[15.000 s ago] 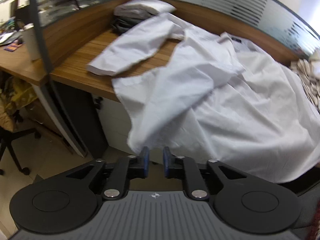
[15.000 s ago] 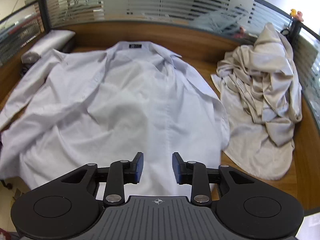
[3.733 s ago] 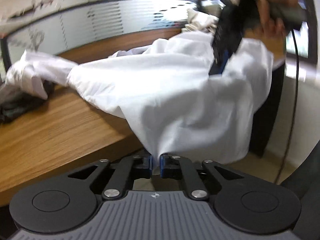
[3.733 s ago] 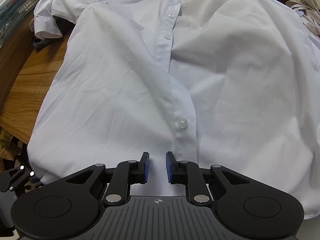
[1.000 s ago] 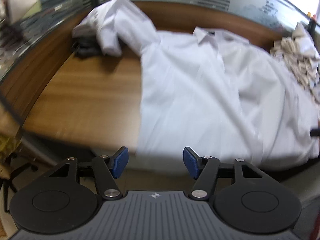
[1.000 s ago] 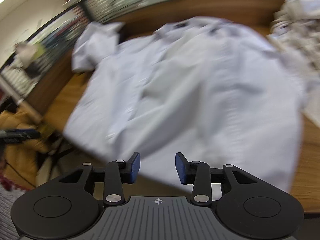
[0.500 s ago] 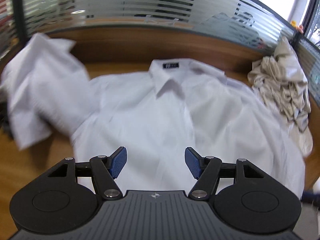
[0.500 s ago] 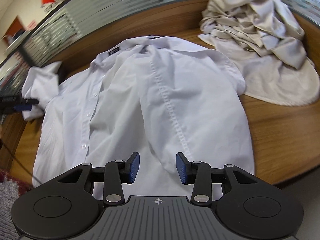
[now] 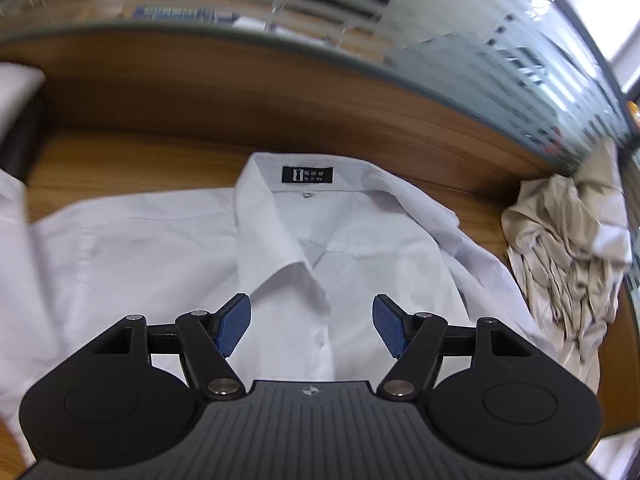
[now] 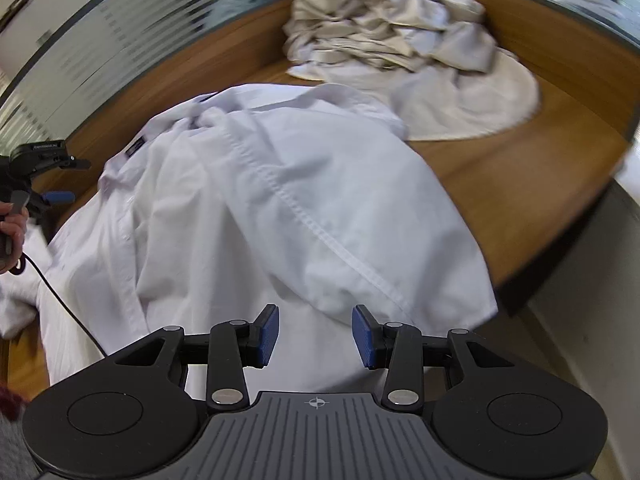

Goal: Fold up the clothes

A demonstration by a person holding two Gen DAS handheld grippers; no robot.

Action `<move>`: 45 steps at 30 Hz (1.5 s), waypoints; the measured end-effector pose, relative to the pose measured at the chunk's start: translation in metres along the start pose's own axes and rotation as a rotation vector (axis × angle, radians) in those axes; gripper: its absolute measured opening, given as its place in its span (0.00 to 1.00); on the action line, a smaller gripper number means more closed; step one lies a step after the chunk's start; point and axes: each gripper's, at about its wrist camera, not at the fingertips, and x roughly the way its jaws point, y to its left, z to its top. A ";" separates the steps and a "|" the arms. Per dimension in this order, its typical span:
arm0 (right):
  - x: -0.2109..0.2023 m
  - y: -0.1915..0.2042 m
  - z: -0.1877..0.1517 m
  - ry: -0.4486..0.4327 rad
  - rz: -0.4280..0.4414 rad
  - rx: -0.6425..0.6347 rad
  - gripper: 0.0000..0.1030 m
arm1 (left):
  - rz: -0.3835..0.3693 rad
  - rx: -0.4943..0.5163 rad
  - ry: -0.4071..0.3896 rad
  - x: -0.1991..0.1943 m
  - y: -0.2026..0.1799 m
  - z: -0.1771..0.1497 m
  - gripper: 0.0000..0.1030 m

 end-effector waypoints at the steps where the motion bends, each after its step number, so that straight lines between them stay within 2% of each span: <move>1: -0.001 0.000 -0.002 -0.004 -0.013 0.020 0.42 | 0.002 -0.008 0.009 0.009 -0.001 0.003 0.71; 2: -0.003 -0.001 -0.004 -0.008 -0.025 0.038 0.42 | 0.004 -0.016 0.017 0.018 -0.003 0.007 0.69; 4: -0.005 -0.001 -0.006 -0.013 -0.042 0.059 0.42 | -0.012 -0.012 0.021 0.033 -0.006 0.012 0.49; 5: -0.006 -0.001 -0.006 -0.016 -0.048 0.063 0.42 | -0.019 -0.002 0.022 0.039 -0.008 0.014 0.20; 6: -0.006 -0.001 -0.005 -0.019 -0.055 0.061 0.42 | -0.020 0.008 0.025 0.046 -0.010 0.017 0.00; 12: -0.006 -0.006 0.009 -0.039 -0.087 0.019 0.42 | 0.001 0.059 -0.075 0.052 -0.021 0.046 0.00; 16: 0.001 -0.022 0.029 -0.053 -0.120 -0.013 0.43 | -0.012 0.055 -0.036 0.048 -0.030 0.064 0.02; 17: 0.004 -0.028 0.033 -0.060 -0.125 -0.013 0.43 | -0.006 0.059 -0.014 0.047 -0.032 0.065 0.08; 19: 0.010 -0.038 0.044 -0.067 -0.123 -0.012 0.44 | 0.030 0.068 0.028 0.045 -0.036 0.059 0.32; 20: 0.013 -0.043 0.050 -0.070 -0.123 -0.012 0.43 | 0.049 0.072 0.048 0.044 -0.037 0.056 0.50; 21: 0.016 -0.048 0.054 -0.074 -0.123 -0.016 0.43 | 0.070 0.073 0.068 0.043 -0.038 0.052 0.56; 25: 0.023 -0.056 0.067 -0.088 -0.112 -0.029 0.45 | 0.131 0.068 0.138 0.050 -0.038 0.036 0.59; 27: 0.026 -0.059 0.072 -0.094 -0.106 -0.035 0.49 | 0.152 0.053 0.155 0.057 -0.036 0.031 0.60; 30: 0.029 -0.062 0.076 -0.094 -0.102 -0.041 0.50 | 0.175 0.022 0.174 0.070 -0.035 0.027 0.59; 31: 0.030 -0.063 0.076 -0.091 -0.101 -0.044 0.50 | 0.185 0.014 0.182 0.075 -0.034 0.026 0.54; 32: 0.031 -0.065 0.076 -0.086 -0.104 -0.044 0.50 | 0.201 0.018 0.182 0.079 -0.034 0.026 0.21; 33: 0.032 -0.066 0.076 -0.081 -0.107 -0.044 0.50 | 0.200 0.026 0.170 0.080 -0.035 0.026 0.16; 38: 0.039 -0.080 0.080 -0.070 -0.123 -0.010 0.50 | 0.192 0.035 0.058 0.073 -0.042 0.036 0.12; 40: 0.046 -0.088 0.086 -0.066 -0.111 0.020 0.49 | 0.183 0.017 0.064 0.073 -0.043 0.040 0.13; 41: 0.051 -0.092 0.089 -0.063 -0.100 0.035 0.49 | 0.190 0.017 0.068 0.072 -0.044 0.042 0.14; 43: 0.062 -0.098 0.099 -0.050 -0.070 0.062 0.49 | 0.190 0.033 0.063 0.068 -0.049 0.045 0.34; 44: 0.069 -0.100 0.103 -0.045 -0.053 0.077 0.49 | 0.184 0.040 0.059 0.066 -0.051 0.046 0.49; 45: 0.075 -0.101 0.108 -0.044 -0.035 0.093 0.49 | 0.172 0.043 0.049 0.062 -0.053 0.048 0.57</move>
